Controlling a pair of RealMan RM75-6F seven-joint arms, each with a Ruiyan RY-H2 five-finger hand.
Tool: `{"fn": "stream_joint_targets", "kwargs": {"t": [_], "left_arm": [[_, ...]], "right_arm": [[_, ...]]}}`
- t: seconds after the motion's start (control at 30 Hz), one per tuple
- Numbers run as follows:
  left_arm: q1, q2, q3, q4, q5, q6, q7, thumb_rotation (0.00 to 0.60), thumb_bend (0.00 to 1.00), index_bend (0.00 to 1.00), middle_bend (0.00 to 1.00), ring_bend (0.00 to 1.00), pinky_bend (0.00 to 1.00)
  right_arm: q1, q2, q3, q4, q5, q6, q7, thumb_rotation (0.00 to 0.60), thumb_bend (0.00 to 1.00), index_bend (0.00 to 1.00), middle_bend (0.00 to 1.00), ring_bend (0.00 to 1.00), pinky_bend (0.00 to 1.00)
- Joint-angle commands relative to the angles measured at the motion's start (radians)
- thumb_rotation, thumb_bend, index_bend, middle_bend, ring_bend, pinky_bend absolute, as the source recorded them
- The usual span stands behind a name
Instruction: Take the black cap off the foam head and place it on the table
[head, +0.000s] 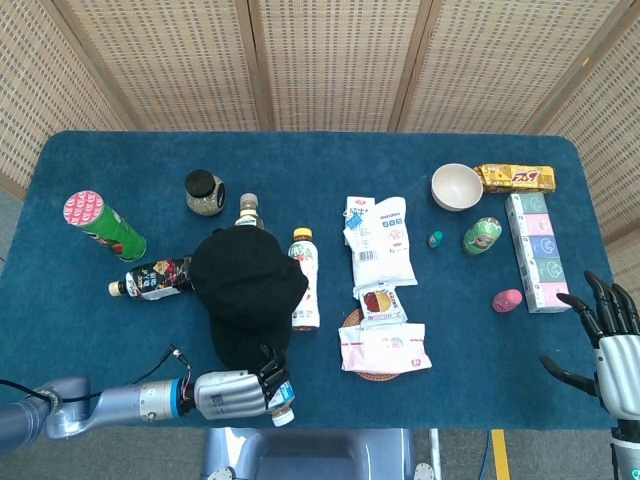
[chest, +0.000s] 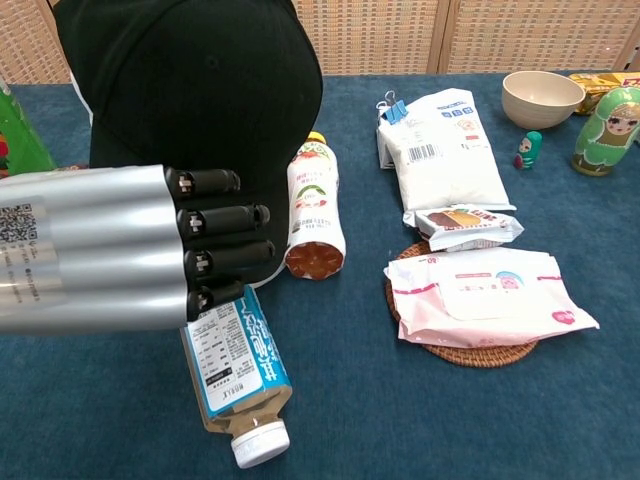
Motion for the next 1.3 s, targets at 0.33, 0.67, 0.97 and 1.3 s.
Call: {"fn": "stream_joint_targets", "kwargs": {"t": [0.33, 0.67, 0.97, 1.3], "left_arm": [[-0.018, -0.021, 0.01, 0.06, 0.021, 0.154, -0.014, 0.6, 0.32, 0.85, 0.62, 0.5, 0.6], [-0.023, 0.004, -0.026, -0.004, 0.006, 0.248, -0.013, 0.6, 0.32, 0.86, 0.63, 0.52, 0.6], [-0.026, 0.044, -0.127, -0.156, -0.058, 0.333, -0.013, 0.6, 0.32, 0.86, 0.64, 0.52, 0.61], [-0.024, 0.075, -0.217, -0.219, -0.127, 0.367, -0.017, 0.6, 0.32, 0.86, 0.64, 0.52, 0.61]], "right_arm": [[-0.001, -0.001, -0.004, -0.001, -0.006, 0.0, 0.0, 0.6, 0.0, 0.21, 0.01, 0.0, 0.0], [0.001, -0.003, -0.006, 0.0, -0.006, -0.004, -0.002, 0.6, 0.0, 0.21, 0.01, 0.0, 0.0], [-0.001, -0.003, -0.007, 0.0, -0.008, -0.002, -0.005, 0.6, 0.0, 0.21, 0.01, 0.0, 0.0], [-0.001, -0.004, -0.01, 0.0, -0.012, -0.001, -0.008, 0.6, 0.0, 0.21, 0.01, 0.0, 0.0]]}}
